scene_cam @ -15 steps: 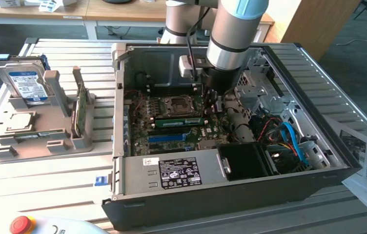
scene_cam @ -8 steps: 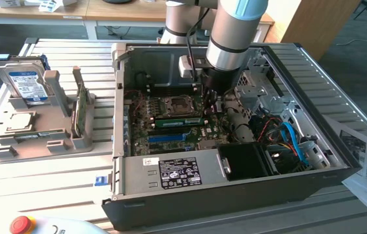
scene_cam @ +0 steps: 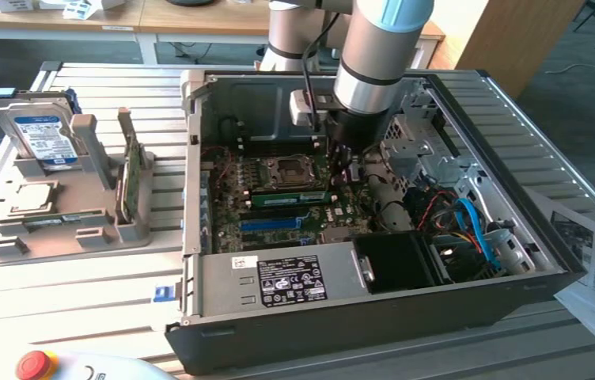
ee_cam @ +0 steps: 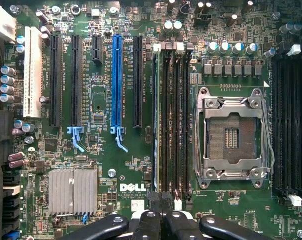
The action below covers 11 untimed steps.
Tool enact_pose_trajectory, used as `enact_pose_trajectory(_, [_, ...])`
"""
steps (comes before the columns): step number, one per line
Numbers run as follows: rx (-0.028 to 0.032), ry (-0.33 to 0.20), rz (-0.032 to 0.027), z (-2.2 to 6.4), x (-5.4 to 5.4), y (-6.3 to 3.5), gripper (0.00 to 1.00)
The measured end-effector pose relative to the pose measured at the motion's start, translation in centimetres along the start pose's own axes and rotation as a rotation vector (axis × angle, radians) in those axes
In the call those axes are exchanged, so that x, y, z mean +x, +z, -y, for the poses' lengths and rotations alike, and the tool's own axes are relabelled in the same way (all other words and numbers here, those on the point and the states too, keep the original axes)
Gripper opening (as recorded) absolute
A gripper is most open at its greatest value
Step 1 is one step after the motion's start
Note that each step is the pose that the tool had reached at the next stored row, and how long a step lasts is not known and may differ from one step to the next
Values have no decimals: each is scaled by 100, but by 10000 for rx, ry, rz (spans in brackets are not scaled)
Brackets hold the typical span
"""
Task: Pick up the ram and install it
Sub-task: 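Press down the ram until it locks into place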
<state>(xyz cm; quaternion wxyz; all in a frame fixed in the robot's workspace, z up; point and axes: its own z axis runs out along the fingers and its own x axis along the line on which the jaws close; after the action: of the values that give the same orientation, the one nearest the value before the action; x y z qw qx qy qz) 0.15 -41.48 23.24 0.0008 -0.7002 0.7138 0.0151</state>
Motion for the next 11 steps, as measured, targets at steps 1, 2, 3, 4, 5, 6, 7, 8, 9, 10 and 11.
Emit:
enact_pose_trajectory(1, [0, 0, 0, 0, 0, 0, 11])
enact_pose_trajectory(2, [-1, 0, -1, 0, 0, 0, 11])
enact_pose_trajectory(3, [-1, 0, -1, 0, 0, 2, 11])
enact_pose_trajectory(4, [0, 0, 1, 0, -1, 6, 11])
enact_pose_trajectory(5, [0, 0, 0, 0, 0, 8, 11])
enact_pose_trajectory(6, [-1, 0, -1, 0, 0, 9, 11])
enact_pose_trajectory(7, [-1, 0, -2, 0, 0, 10, 11])
enact_pose_trajectory(8, [-1, 0, -2, 0, 0, 11, 11])
enact_pose_trajectory(9, [0, 0, -1, 0, 0, 11, 11])
enact_pose_trajectory(10, [-1, 0, -1, 0, 0, 11, 11])
enact_pose_trajectory(11, [0, 0, 1, 0, 0, 12, 11])
